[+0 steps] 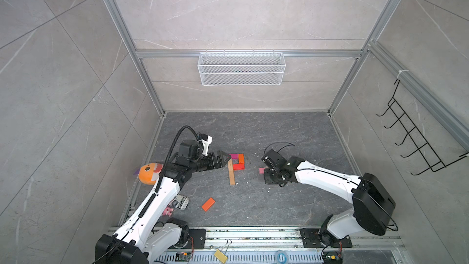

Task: Assemble the letter p with building blocks
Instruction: Pick up the building block from the center of the board, then assemble the building block at the center of the board.

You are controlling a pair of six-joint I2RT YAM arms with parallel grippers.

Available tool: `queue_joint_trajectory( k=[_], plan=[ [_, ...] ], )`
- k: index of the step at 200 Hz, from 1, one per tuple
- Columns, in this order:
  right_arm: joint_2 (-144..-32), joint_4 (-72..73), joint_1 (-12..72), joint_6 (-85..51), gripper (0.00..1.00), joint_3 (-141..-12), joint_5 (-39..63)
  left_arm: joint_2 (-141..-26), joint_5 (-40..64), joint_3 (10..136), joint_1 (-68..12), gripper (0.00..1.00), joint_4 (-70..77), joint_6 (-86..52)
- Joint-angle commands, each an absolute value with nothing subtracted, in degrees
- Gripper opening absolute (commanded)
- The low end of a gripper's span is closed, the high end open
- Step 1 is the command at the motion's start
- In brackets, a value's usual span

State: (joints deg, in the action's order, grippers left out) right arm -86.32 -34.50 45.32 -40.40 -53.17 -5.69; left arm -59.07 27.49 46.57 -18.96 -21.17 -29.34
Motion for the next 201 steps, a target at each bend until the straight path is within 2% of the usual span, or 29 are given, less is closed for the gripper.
queue_joint_trajectory(
  k=[1,44,201],
  plan=[
    [-84.79,-32.18,47.07,-44.98,0.18,-49.34,-5.42,-58.19,28.84,46.41,-18.61,1.00,-19.47,-30.15],
    [-89.12,-29.28,50.25,-46.42,0.18,-48.97,-4.29,-58.72,28.83,46.40,-18.56,1.00,-19.60,-30.11],
    [-97.01,-30.31,50.27,-44.89,0.19,-54.11,-6.50,-59.08,29.44,46.49,-18.56,1.00,-19.55,-30.27]
  ],
)
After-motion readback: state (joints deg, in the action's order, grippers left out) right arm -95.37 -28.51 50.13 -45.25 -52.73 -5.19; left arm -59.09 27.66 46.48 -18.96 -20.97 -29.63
